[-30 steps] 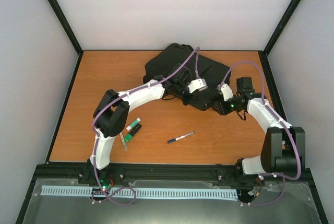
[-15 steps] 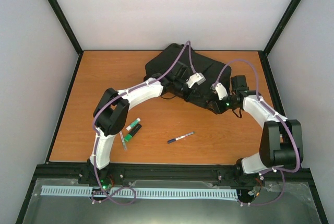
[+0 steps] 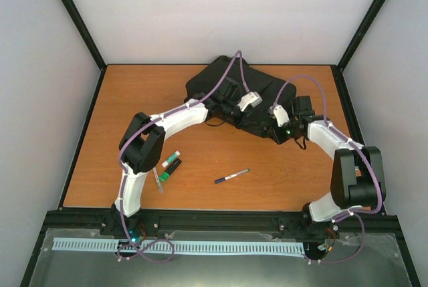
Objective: Pack the student bag
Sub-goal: Zip the student bag at the center of the board.
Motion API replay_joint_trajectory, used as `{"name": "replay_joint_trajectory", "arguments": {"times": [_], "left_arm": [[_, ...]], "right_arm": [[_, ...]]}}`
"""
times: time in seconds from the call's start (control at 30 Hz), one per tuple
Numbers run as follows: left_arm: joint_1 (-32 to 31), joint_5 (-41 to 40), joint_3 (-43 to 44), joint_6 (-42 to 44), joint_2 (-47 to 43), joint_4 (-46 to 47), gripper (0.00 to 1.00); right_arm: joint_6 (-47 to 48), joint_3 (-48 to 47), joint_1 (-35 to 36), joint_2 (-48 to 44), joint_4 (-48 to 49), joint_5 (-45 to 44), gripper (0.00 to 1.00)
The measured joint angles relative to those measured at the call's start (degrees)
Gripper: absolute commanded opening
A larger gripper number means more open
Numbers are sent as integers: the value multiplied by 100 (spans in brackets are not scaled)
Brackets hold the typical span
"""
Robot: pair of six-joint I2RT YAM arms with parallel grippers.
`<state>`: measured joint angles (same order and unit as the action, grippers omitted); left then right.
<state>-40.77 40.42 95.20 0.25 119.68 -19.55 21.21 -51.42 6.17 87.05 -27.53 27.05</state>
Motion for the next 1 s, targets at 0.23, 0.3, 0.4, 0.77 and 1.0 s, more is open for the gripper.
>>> {"name": "replay_joint_trajectory", "arguments": {"times": [0.23,0.3,0.4,0.77,1.0], "left_arm": [[2,11,0,221,0,-81,1],[2,11,0,326,0,-138,1],[2,4,0,439,0,-219,1],[17,11,0,623,0,-407,1],[17,11,2,623,0,-411,1]], "right_arm": [[149,-96,4,-13,-162,-118,3],[210,-103,4,-59,-273,-144,3],[308,-118,4,-146,-446,-190,3],[365,-125,2,-295,-734,-11,26],[275,-192,15,-146,-581,236,36]]}}
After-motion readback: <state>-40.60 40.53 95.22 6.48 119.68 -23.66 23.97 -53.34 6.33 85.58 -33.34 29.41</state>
